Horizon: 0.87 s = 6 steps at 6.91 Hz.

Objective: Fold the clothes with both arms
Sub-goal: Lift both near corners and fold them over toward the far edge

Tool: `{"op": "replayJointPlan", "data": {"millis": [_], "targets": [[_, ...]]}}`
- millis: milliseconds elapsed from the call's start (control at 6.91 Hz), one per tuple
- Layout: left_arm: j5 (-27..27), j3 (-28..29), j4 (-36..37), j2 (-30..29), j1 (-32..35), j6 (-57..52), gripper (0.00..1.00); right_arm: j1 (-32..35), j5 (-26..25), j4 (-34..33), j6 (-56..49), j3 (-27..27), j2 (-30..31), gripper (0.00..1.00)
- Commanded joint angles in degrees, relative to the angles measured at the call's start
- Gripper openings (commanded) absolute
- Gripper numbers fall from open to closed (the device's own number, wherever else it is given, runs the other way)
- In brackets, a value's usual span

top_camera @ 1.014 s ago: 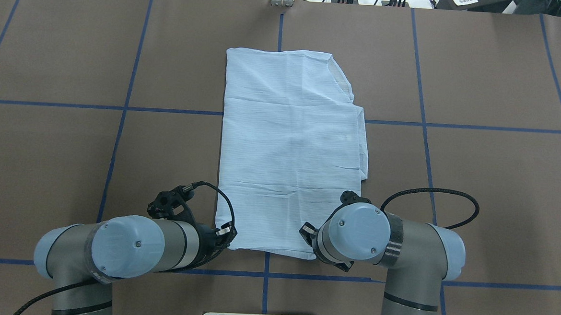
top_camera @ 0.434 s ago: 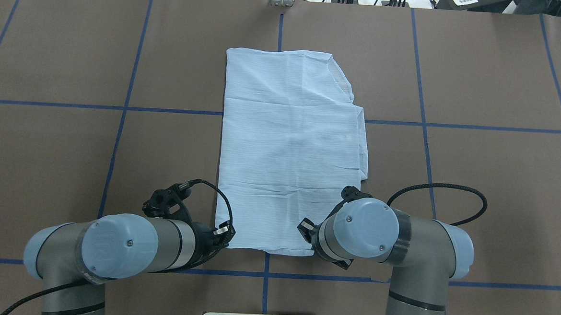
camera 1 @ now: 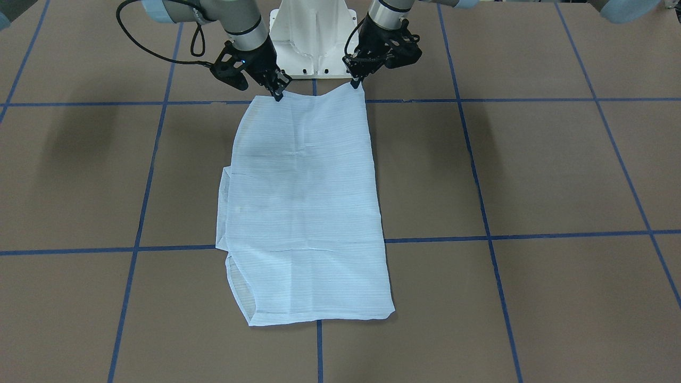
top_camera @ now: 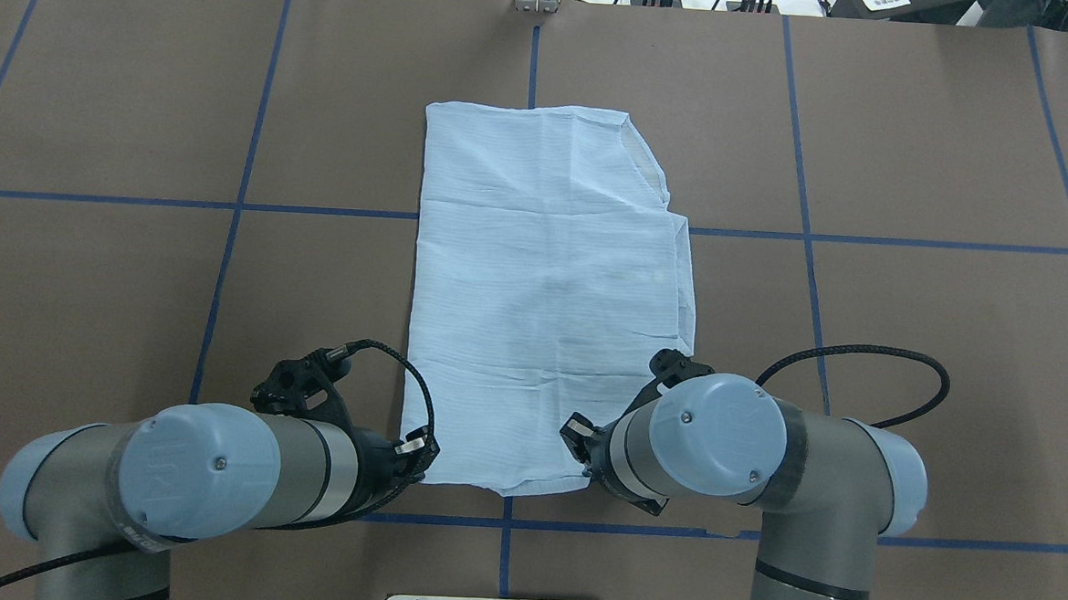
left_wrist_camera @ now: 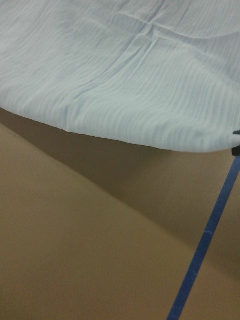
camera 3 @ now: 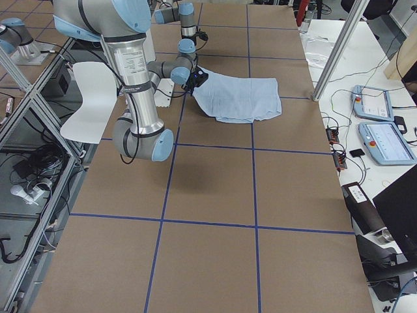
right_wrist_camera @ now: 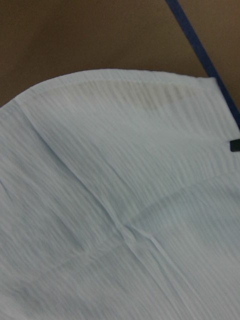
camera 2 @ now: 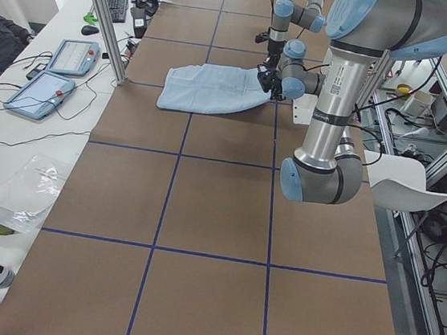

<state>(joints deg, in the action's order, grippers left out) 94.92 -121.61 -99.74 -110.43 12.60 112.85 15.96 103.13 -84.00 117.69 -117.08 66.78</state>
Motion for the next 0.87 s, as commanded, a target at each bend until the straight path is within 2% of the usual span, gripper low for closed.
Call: {"op": "replayJointPlan", "data": {"millis": [0, 434, 724], "targets": [[0.2, -4.0, 3.7, -0.2, -0.8, 0.0, 0.00, -0.1, 3.0, 0.0, 0.0, -6.6, 2.1, 0.00], [4.7, -17.3, 18.1, -0.5, -2.3, 0.0, 0.00, 1.8, 9.2, -1.6, 0.0, -15.3, 6.1, 0.00], [4.9, -17.2, 19.1, -2.1, -2.6, -0.1, 0.00, 4.2, 11.5, -1.9, 0.0, -15.5, 5.6, 0.00]]}}
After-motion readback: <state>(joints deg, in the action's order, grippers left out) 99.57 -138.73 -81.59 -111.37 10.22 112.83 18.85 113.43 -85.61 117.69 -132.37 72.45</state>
